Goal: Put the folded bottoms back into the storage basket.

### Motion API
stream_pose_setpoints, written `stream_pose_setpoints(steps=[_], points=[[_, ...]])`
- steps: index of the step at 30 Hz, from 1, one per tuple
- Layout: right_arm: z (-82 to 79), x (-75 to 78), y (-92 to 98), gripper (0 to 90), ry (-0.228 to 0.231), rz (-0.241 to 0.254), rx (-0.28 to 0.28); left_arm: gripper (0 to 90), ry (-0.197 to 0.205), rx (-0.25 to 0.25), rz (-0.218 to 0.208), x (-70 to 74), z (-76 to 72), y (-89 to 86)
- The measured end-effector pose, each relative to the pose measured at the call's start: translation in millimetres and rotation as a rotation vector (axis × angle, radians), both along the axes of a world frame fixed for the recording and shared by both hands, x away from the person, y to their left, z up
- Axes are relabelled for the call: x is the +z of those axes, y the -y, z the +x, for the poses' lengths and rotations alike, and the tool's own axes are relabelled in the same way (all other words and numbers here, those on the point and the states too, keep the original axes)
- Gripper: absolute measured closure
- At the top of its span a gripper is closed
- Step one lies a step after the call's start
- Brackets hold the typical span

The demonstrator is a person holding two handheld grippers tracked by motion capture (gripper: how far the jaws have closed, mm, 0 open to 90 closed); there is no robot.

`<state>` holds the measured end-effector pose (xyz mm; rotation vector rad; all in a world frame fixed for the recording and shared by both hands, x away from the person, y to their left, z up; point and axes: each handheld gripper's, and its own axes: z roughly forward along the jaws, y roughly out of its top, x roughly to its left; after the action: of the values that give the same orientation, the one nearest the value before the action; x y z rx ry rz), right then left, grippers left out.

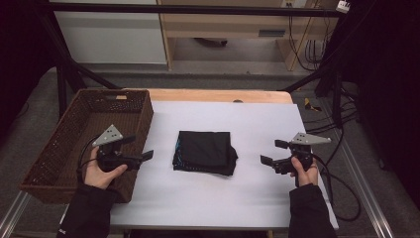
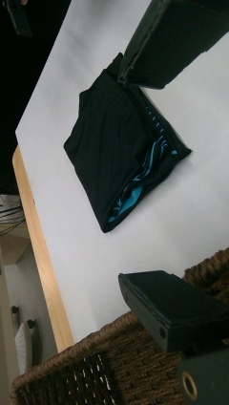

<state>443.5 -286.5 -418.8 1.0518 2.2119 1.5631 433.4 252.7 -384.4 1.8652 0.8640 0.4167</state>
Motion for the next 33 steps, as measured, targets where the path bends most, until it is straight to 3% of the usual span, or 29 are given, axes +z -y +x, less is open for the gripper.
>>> stream_pose_setpoints(steps=[12, 33], points=[[0.4, -0.8, -0.1, 2.8, -0.003, -0.001, 0.001, 5.6, 0.004, 0.000, 0.004, 8.8, -1.7, 4.1], [0.8, -2.7, 0.0, 2.9, -0.008, -0.002, 0.004, 5.2, -0.007, 0.044, 0.017, 25.7, -2.3, 15.2]])
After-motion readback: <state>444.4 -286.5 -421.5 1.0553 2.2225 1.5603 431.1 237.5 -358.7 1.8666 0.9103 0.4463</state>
